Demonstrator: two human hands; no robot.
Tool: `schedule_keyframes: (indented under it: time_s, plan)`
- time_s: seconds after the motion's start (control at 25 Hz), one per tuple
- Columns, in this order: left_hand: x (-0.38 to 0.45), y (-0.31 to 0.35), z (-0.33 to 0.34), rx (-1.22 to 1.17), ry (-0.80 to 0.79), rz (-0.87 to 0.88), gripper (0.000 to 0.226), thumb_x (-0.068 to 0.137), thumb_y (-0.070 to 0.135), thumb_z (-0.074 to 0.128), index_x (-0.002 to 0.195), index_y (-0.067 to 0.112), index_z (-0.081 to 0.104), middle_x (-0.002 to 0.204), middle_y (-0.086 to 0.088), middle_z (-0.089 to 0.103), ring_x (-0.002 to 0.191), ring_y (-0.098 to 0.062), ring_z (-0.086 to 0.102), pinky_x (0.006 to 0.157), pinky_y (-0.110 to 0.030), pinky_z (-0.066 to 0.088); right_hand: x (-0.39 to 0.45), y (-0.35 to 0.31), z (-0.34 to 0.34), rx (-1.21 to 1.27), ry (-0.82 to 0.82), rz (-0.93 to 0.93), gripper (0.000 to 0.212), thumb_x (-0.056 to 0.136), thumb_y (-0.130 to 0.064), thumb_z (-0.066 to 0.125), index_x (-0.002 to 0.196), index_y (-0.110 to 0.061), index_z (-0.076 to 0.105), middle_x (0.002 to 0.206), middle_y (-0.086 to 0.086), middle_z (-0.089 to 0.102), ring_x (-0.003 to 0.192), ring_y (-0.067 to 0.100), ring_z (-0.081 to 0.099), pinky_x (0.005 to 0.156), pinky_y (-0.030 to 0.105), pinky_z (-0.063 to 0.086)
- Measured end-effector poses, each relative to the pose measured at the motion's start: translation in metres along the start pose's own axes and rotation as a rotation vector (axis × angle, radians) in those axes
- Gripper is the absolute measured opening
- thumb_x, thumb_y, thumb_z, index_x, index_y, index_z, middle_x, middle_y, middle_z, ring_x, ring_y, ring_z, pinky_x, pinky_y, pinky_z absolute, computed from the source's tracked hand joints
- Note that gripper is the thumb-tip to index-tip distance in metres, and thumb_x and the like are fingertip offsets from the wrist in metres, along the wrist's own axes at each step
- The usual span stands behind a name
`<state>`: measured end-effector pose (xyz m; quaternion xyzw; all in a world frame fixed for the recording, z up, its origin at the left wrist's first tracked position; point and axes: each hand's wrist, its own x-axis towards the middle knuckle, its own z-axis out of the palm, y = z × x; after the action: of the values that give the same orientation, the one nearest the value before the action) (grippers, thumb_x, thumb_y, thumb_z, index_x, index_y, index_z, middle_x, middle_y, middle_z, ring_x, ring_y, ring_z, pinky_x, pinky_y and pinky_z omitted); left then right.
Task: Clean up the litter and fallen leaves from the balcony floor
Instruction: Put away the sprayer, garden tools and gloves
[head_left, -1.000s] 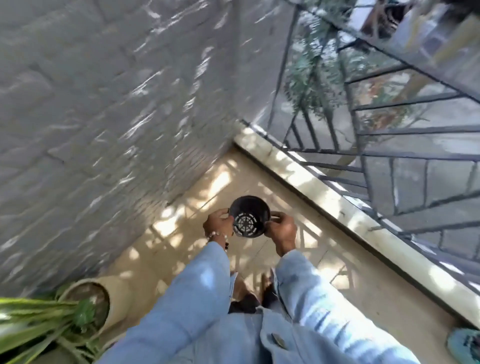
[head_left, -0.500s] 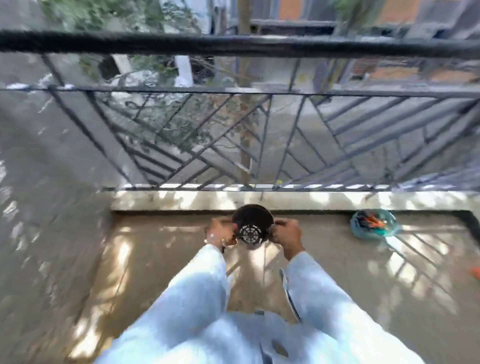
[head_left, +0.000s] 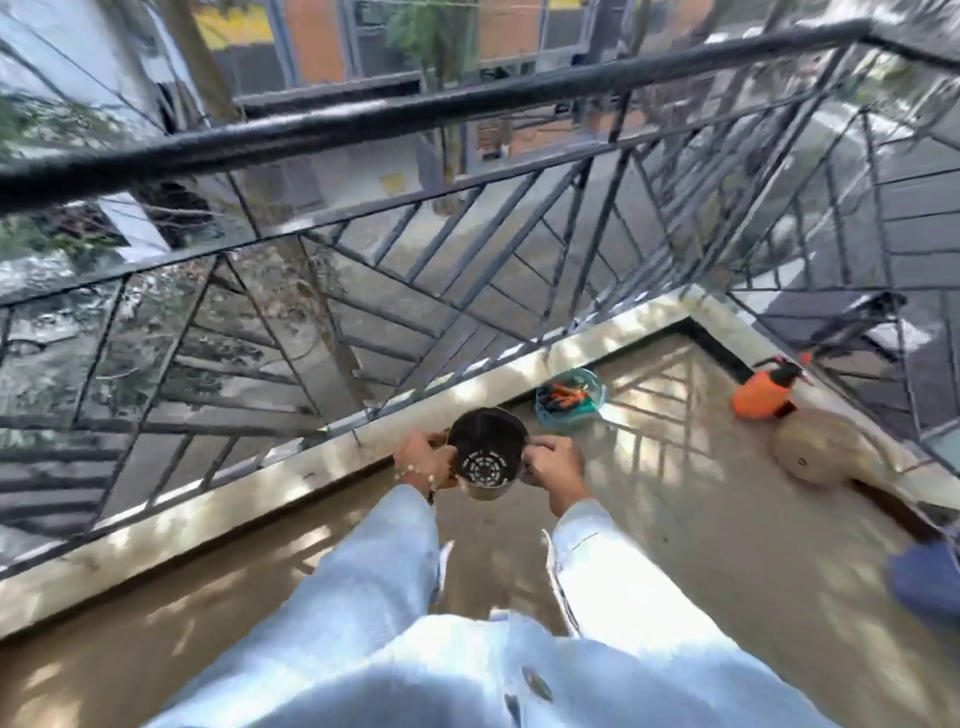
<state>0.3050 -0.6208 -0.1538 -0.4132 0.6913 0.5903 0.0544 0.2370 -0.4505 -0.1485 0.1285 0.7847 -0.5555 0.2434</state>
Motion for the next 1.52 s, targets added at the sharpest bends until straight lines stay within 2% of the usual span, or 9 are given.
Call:
schedule_keyframes:
  time_s: [0.24, 0.44, 0.6, 0.76, 0.92, 1.04, 1.2, 1.36, 1.52]
  plan:
    - [0.043, 0.043, 0.064, 0.012, -0.018, -0.044, 0.02, 0.079, -0.003, 0.069, 0.089, 0.014, 0.067, 0.1, -0.026, 0.069, 0.095, -0.047, 0.065, 0.065, -0.062, 0.055, 0.055, 0.003, -0.04, 0.069, 0.147, 0.029, 0.017, 0.058, -0.015, 0.061, 0.064, -0.024, 0.074, 0.072, 0.002, 0.073, 0.075, 0.024, 0.071, 0.069, 0.044, 0.061]
    - [0.099, 0.09, 0.101, 0.058, -0.08, -0.013, 0.019, 0.082, 0.001, 0.067, 0.1, 0.008, 0.07, 0.096, -0.018, 0.072, 0.084, -0.037, 0.071, 0.071, -0.051, 0.06, 0.121, -0.025, -0.058, 0.087, 0.162, 0.008, 0.02, 0.066, -0.003, 0.06, 0.061, -0.019, 0.071, 0.068, 0.01, 0.067, 0.062, 0.024, 0.062, 0.065, 0.052, 0.059]
    - [0.138, 0.126, 0.125, 0.09, -0.123, -0.055, 0.026, 0.083, 0.002, 0.068, 0.107, 0.009, 0.071, 0.103, -0.015, 0.071, 0.09, -0.034, 0.069, 0.076, -0.042, 0.06, 0.177, -0.053, -0.068, 0.047, 0.194, 0.095, 0.019, 0.065, -0.006, 0.063, 0.068, -0.022, 0.072, 0.079, 0.011, 0.072, 0.072, 0.03, 0.069, 0.067, 0.047, 0.06]
    - [0.188, 0.147, 0.142, 0.14, -0.189, -0.114, 0.033, 0.086, -0.002, 0.061, 0.119, 0.002, 0.064, 0.109, -0.018, 0.068, 0.078, -0.025, 0.066, 0.063, -0.03, 0.06, 0.243, -0.058, -0.068, -0.001, 0.172, 0.166, 0.015, 0.064, -0.016, 0.064, 0.072, -0.025, 0.071, 0.084, 0.009, 0.074, 0.079, 0.029, 0.07, 0.074, 0.047, 0.059]
    - [0.215, 0.149, 0.16, 0.104, -0.239, -0.298, 0.02, 0.092, -0.004, 0.051, 0.109, -0.001, 0.061, 0.083, -0.011, 0.06, 0.069, -0.025, 0.057, 0.05, -0.026, 0.05, 0.292, -0.035, -0.063, -0.134, 0.074, 0.199, 0.035, 0.057, -0.026, 0.059, 0.088, -0.024, 0.073, 0.085, 0.009, 0.074, 0.083, 0.031, 0.07, 0.074, 0.05, 0.057]
    - [0.253, 0.135, 0.182, 0.136, -0.291, -0.36, 0.019, 0.096, -0.005, 0.044, 0.102, 0.008, 0.057, 0.082, -0.009, 0.056, 0.079, -0.027, 0.058, 0.062, -0.027, 0.049, 0.315, -0.046, -0.061, -0.159, 0.013, 0.232, 0.034, 0.064, -0.021, 0.061, 0.095, -0.02, 0.074, 0.092, 0.009, 0.073, 0.09, 0.028, 0.068, 0.081, 0.048, 0.055]
    - [0.324, 0.094, 0.229, 0.024, -0.194, -0.488, 0.029, 0.094, -0.007, 0.046, 0.117, 0.009, 0.056, 0.099, -0.014, 0.058, 0.065, -0.018, 0.054, 0.046, -0.023, 0.05, 0.406, 0.016, -0.04, -0.241, -0.147, 0.264, 0.037, 0.075, -0.011, 0.063, 0.11, -0.023, 0.069, 0.107, 0.003, 0.071, 0.103, 0.024, 0.063, 0.092, 0.04, 0.05]
    - [0.415, 0.018, 0.277, 0.003, -0.068, -0.539, 0.041, 0.093, -0.006, 0.041, 0.126, 0.014, 0.055, 0.115, -0.012, 0.06, 0.079, -0.025, 0.06, 0.073, -0.04, 0.055, 0.497, 0.08, -0.012, -0.236, -0.22, 0.304, 0.043, 0.081, -0.001, 0.058, 0.118, -0.02, 0.063, 0.103, -0.006, 0.059, 0.096, 0.012, 0.054, 0.082, 0.018, 0.039]
    - [0.508, -0.06, 0.322, -0.035, -0.043, -0.614, 0.043, 0.094, -0.012, 0.034, 0.111, 0.021, 0.054, 0.092, -0.002, 0.055, 0.074, -0.029, 0.057, 0.064, -0.036, 0.05, 0.592, 0.177, 0.036, -0.183, -0.28, 0.338, 0.049, 0.079, 0.002, 0.054, 0.123, -0.02, 0.058, 0.099, -0.006, 0.06, 0.104, 0.027, 0.06, 0.09, 0.044, 0.05]
